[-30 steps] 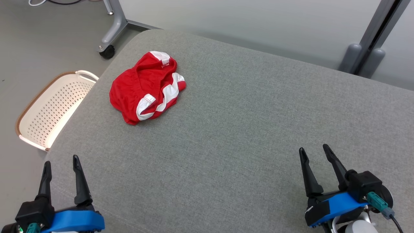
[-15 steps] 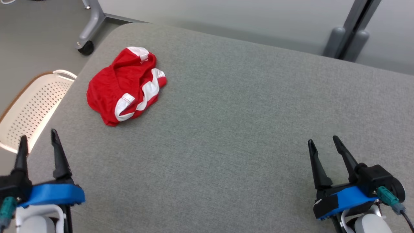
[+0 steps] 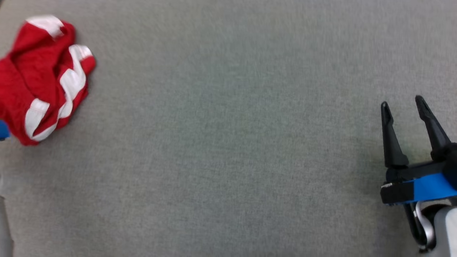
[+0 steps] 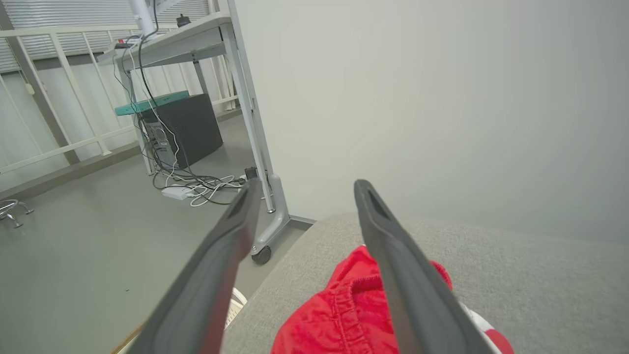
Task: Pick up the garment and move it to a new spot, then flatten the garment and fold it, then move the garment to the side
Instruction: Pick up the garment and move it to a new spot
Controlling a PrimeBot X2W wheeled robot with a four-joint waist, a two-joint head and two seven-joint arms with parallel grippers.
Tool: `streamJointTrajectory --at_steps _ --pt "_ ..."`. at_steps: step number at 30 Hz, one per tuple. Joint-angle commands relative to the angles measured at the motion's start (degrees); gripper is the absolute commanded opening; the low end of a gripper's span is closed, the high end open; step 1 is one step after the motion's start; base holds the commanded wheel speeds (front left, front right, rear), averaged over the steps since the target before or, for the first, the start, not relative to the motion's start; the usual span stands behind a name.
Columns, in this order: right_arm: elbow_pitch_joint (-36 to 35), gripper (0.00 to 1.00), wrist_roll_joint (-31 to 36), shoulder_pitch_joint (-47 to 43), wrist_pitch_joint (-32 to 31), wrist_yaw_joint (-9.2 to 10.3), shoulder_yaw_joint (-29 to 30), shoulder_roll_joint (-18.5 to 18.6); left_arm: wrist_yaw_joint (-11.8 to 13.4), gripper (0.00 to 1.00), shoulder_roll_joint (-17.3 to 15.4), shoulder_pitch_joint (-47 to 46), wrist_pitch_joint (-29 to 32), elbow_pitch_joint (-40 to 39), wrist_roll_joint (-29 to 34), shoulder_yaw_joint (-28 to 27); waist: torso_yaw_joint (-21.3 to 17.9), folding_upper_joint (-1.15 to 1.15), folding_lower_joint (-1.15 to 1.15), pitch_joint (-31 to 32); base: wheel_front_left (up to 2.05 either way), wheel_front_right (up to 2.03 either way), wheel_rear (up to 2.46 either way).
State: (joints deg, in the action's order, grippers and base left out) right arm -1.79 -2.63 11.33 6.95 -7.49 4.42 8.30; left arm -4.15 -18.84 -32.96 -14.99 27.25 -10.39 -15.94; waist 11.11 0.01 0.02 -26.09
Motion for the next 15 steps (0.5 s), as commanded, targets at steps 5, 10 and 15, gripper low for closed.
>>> streamJointTrajectory --at_steps 5,10,15 --pt "-5.3 1.0 0.4 1.0 -1.6 -0.01 1.6 0.6 -0.9 1.0 -4.8 -7.7 0.8 7.2 -1.5 -1.0 -2.5 -0.01 -0.02 -5.1 0.0 0.0 0.0" --pt "-8.0 1.0 0.4 0.4 -2.5 -0.01 2.5 0.6 -2.4 1.0 -7.2 -13.2 4.7 14.4 -3.2 1.0 -3.4 -0.01 -0.02 -7.6 0.0 0.0 0.0" --pt "-9.0 1.0 0.3 0.2 -2.8 -0.01 3.2 0.7 -3.3 1.0 -7.8 -16.8 12.4 22.0 -5.8 4.2 -3.5 -0.01 -0.02 -8.2 0.0 0.0 0.0"
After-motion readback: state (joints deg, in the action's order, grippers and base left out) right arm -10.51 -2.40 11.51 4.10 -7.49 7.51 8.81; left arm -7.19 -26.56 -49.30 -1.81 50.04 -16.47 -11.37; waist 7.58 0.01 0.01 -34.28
